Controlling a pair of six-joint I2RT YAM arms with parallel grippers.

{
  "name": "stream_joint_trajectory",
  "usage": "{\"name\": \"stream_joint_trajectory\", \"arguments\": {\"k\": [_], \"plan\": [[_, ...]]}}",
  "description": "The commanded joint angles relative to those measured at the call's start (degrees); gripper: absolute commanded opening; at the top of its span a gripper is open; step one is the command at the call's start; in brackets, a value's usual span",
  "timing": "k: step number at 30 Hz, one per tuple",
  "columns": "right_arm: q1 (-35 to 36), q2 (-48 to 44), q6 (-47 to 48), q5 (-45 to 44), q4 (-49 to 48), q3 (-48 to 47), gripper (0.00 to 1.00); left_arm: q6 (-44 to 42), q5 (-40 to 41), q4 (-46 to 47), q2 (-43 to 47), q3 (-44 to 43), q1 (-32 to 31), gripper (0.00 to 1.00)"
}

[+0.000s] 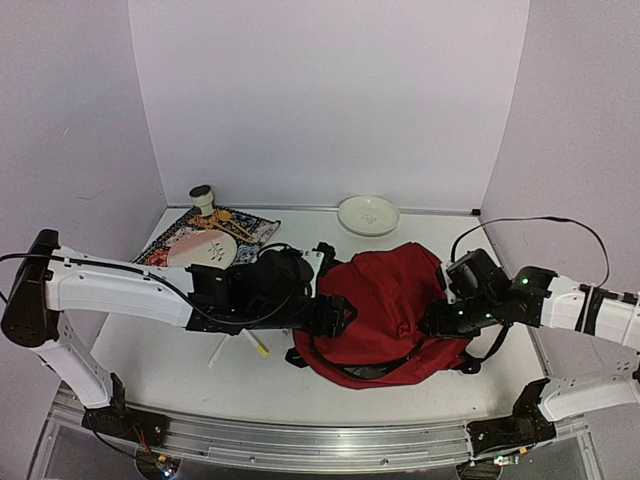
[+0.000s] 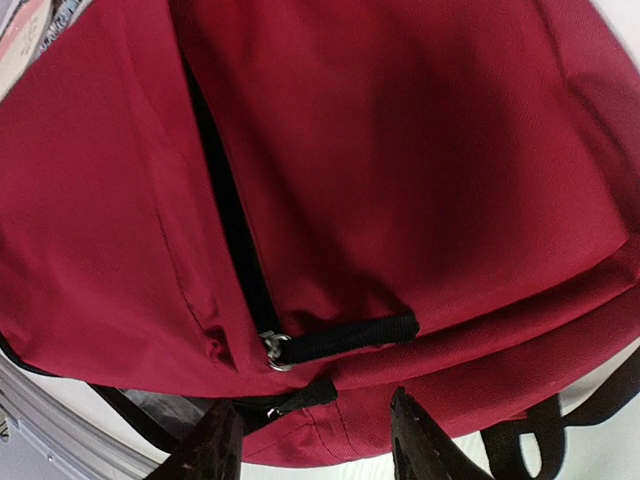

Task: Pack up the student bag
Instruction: Adjust the student bag at the center of the board.

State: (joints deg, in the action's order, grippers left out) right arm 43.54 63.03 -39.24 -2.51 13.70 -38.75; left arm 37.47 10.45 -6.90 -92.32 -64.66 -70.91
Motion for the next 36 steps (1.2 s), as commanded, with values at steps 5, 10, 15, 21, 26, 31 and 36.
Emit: {"name": "stream_joint_trajectory", "arguments": {"k": [5, 10, 15, 21, 26, 31, 36], "plan": [[-0.21, 4.20, -1.94, 5.37, -8.11, 5.07, 0.38, -2.31, -2.15, -1.01, -6.12, -4.29, 0.19, 0.72], [-0.20, 6.56, -1.75, 7.45, -10.31, 5.82, 0.33, -2.45, -3.29, -1.01, -8.57, -5.01, 0.21, 0.71], [-0.21, 6.12, -1.64, 8.84, -10.82, 6.29, 0.19, -2.23, -4.11, -0.89, -10.26, -5.36, 0.17, 0.71], [0.08, 4.16, -2.09, 13.31, -10.96, 5.76, 0.00, -2.32, -4.25, -0.58, -10.48, -5.14, 0.16, 0.70], [4.88, 4.12, -3.08, 13.80, -11.08, 2.36, 0.00, -2.10, -4.32, -0.33, -10.15, -4.57, 0.23, 0.70], [10.75, 9.47, -4.02, 12.94, -13.27, -2.69, 0.00, -1.64, -4.17, 0.03, -9.13, -3.64, 0.19, 0.70], [14.14, 17.29, -3.41, 14.03, -16.81, -8.66, 0.00, -0.96, -3.53, 0.42, -6.89, -2.01, 0.17, 0.68]]}}
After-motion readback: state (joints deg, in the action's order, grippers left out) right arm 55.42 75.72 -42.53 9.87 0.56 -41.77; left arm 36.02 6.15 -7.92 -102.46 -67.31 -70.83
